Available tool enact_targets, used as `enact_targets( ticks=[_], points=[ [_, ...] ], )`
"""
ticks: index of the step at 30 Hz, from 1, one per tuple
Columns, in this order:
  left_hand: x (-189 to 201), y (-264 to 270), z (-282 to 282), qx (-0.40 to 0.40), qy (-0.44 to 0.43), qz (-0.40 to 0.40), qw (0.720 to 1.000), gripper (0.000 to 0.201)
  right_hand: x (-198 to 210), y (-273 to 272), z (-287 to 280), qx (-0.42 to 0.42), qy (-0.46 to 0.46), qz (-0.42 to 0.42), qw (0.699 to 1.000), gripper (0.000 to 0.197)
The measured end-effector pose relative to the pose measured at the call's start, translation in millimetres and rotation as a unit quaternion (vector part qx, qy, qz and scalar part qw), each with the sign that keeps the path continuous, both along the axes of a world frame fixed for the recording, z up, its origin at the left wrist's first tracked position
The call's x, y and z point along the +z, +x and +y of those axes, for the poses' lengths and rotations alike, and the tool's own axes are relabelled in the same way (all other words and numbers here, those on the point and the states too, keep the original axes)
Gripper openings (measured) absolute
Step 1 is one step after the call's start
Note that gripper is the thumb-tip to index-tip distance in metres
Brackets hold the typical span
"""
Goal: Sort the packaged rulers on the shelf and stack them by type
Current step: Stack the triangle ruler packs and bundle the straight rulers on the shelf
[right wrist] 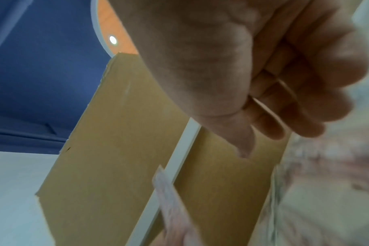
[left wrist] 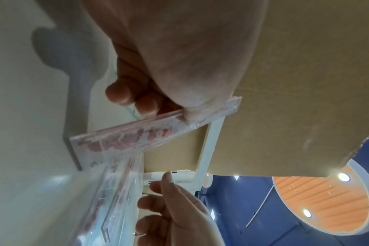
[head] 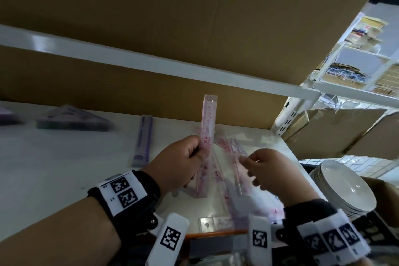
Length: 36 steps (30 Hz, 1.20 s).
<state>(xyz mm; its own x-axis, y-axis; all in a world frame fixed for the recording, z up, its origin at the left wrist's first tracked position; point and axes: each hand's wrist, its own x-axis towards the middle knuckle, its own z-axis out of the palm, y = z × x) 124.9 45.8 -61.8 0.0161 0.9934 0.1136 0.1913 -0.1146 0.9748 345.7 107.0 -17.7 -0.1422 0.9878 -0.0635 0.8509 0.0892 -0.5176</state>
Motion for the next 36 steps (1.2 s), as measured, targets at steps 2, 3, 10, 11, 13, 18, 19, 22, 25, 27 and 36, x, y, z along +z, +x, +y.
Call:
enact_targets(
  ticks=[2,3,10,11,13,18,19,22,25,27,36],
  points=[
    [-0.5,0.0,0.2,-0.004,-0.009,0.001,1.000,0.016,4.8,11.1,12.5,-0.013,-0.025,-0.043,0.999,0.038],
    [-1.3,-0.3,0.4,-0.006,-0.016,0.000,1.000,0.017,5.9,12.2,16.8,-0.007,-0.035,-0.080,0.996,0.039],
    [-6.3,-2.1,4.4,0.000,-0.045,0.023,0.999,0.019,4.9,-20.6,26.9,0.091,-0.113,-0.227,0.963,0.036],
    [-6.6,-1.8,4.5,0.002,-0.048,0.022,0.999,0.019,3.8,-21.7,28.7,0.095,-0.120,-0.231,0.961,0.033],
    [-5.9,-1.5,4.4,0.005,-0.052,0.024,0.998,0.019,1.6,-21.7,31.2,0.087,-0.132,-0.215,0.964,0.029],
    [-3.1,-1.3,3.6,0.005,-0.066,0.023,0.998,0.021,0.0,-18.0,27.1,0.059,-0.134,-0.190,0.971,0.028],
    [-2.6,-1.4,3.5,0.004,-0.069,0.020,0.997,0.021,0.1,-17.0,25.6,0.058,-0.138,-0.189,0.971,0.027],
    [-2.2,-1.5,3.0,0.003,-0.072,0.016,0.997,0.022,-0.7,-10.4,20.0,0.025,-0.118,-0.110,0.987,0.023],
    [-2.3,-1.3,3.6,0.004,-0.073,0.012,0.997,0.023,-1.9,-2.3,11.6,-0.014,-0.097,0.065,0.993,0.026],
    [-2.5,-1.1,4.3,0.001,-0.080,0.004,0.997,0.023,-0.7,-1.7,1.0,-0.036,-0.116,0.221,0.968,0.020],
    [-7.8,-1.8,6.4,0.021,-0.074,-0.019,0.997,0.025,-8.7,-14.1,-25.8,0.005,-0.103,0.411,0.906,0.040]
  ],
)
